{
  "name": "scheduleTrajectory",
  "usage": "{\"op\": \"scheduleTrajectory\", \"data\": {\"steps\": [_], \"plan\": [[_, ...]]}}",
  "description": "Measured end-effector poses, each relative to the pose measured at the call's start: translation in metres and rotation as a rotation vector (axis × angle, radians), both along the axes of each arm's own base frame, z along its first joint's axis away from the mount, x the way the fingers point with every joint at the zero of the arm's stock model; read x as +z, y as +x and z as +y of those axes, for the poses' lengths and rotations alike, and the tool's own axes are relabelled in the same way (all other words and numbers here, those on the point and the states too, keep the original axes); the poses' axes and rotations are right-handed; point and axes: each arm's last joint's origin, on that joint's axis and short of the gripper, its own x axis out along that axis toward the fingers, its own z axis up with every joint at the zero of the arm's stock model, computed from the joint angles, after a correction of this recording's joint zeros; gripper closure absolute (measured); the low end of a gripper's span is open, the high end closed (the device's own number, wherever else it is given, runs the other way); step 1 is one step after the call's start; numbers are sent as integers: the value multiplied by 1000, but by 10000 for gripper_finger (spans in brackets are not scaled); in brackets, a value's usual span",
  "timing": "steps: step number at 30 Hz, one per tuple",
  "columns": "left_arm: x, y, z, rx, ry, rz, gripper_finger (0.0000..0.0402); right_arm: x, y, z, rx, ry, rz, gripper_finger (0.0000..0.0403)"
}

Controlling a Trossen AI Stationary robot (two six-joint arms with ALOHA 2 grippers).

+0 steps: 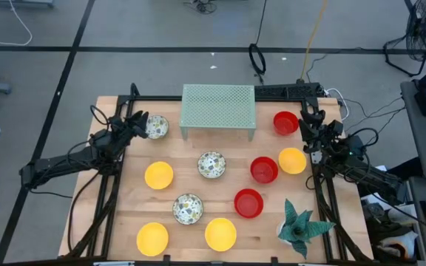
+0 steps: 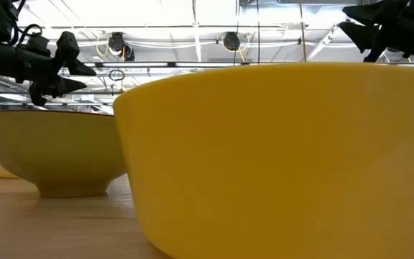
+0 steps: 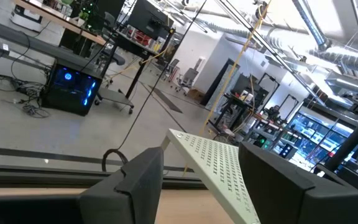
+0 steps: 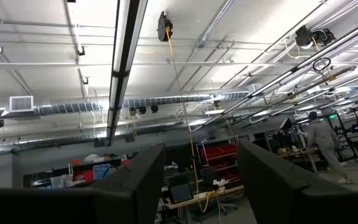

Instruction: Pick & Place Mini bowls

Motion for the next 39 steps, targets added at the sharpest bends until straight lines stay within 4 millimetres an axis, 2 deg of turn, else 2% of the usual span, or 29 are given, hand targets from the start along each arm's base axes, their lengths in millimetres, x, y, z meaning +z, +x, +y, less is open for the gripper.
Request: {"op": "scheduleTrajectory", "data": {"steps": [39], "plan": [[0, 0, 0, 0, 0, 0, 188, 2, -1, 1, 48, 46, -51, 214]]}}
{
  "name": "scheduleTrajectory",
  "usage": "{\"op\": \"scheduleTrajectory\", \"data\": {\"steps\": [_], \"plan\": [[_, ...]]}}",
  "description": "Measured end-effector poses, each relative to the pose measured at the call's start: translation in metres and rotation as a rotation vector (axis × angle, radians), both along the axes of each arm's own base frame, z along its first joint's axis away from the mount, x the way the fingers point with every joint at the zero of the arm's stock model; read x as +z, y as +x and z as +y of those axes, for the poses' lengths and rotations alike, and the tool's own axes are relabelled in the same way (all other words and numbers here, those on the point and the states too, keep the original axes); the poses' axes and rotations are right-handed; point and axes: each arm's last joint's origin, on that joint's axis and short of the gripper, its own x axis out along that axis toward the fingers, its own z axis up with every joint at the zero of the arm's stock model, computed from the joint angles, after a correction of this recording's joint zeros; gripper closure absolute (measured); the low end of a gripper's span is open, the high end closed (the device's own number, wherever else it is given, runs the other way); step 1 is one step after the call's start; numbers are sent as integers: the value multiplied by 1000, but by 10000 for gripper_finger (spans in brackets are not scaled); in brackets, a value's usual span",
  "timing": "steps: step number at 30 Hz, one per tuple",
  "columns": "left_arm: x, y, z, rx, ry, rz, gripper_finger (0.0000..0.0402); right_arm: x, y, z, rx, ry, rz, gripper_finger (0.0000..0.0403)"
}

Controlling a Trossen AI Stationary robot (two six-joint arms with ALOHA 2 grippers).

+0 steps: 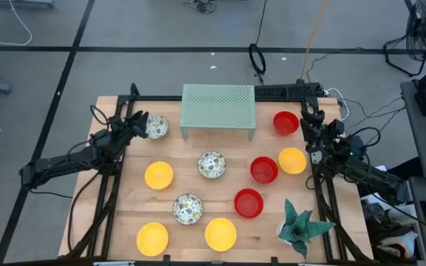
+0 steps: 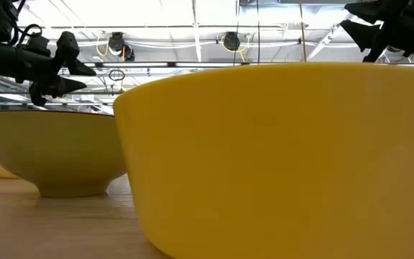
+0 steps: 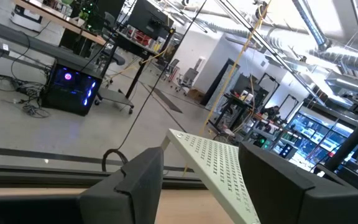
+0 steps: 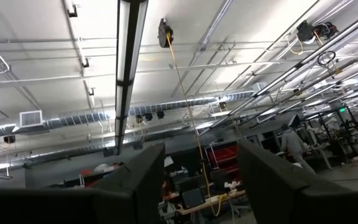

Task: Pick & Place Mini bowls
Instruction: Put the red bowl on the shelf

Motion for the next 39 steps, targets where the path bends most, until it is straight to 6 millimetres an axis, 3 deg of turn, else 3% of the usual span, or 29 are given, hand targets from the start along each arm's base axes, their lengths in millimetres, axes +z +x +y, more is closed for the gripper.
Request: {"op": "scheduleTrajectory", "data": {"steps": [24, 39], "plan": [[0, 0, 0, 1, 0, -1, 188, -2, 1, -1, 203, 249, -106, 215], [2, 0, 0, 6, 7, -22, 188, -24, 14, -2, 258, 249, 210, 216]]}}
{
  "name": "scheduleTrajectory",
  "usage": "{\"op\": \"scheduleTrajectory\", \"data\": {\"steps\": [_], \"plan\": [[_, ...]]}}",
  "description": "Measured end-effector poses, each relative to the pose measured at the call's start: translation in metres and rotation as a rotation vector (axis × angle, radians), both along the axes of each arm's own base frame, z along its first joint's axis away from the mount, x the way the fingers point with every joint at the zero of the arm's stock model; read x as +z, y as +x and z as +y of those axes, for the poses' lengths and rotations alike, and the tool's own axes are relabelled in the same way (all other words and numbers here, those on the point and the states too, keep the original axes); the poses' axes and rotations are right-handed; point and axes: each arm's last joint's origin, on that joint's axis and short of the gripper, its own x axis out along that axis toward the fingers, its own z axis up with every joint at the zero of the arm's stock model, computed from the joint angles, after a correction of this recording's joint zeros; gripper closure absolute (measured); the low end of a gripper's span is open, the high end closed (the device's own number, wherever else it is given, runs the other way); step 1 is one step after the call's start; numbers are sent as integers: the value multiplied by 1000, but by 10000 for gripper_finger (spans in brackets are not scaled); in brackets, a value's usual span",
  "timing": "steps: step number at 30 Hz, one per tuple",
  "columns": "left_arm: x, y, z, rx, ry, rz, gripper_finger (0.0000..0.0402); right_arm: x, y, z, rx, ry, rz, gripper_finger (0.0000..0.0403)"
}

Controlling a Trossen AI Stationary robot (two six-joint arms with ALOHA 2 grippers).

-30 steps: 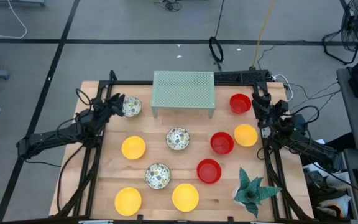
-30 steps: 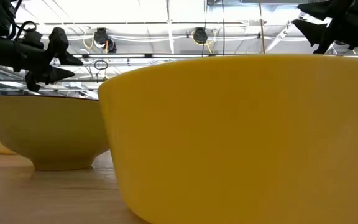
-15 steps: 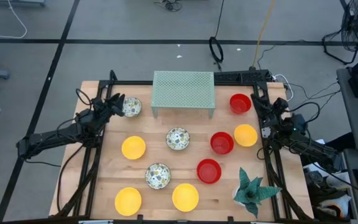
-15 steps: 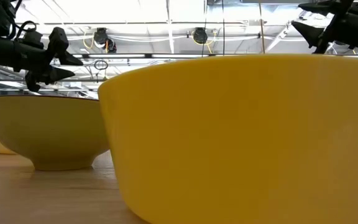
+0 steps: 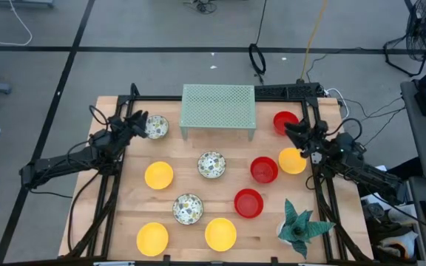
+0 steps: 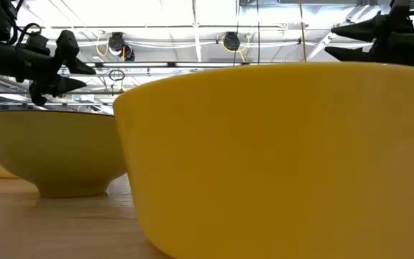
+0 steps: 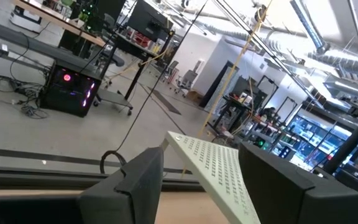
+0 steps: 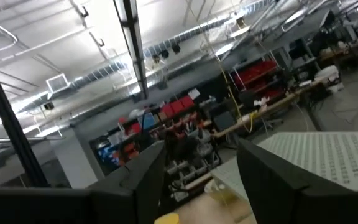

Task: Pick & Place Mini bowls
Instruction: Put the red bowl on the shelf

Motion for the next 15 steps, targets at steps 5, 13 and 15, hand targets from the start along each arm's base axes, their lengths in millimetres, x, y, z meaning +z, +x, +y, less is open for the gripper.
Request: {"op": "scheduleTrajectory", "data": {"steps": [5, 13, 15], "plan": [[3, 0, 0, 1, 10, -28, 188, -4, 1, 0, 11, 12, 37, 216], [8, 3, -4, -178, 130, 18, 188, -10, 4, 3, 138, 5, 119, 216], [13, 4, -7, -272, 245, 51, 188, -10, 4, 3, 140, 1, 118, 216]]}}
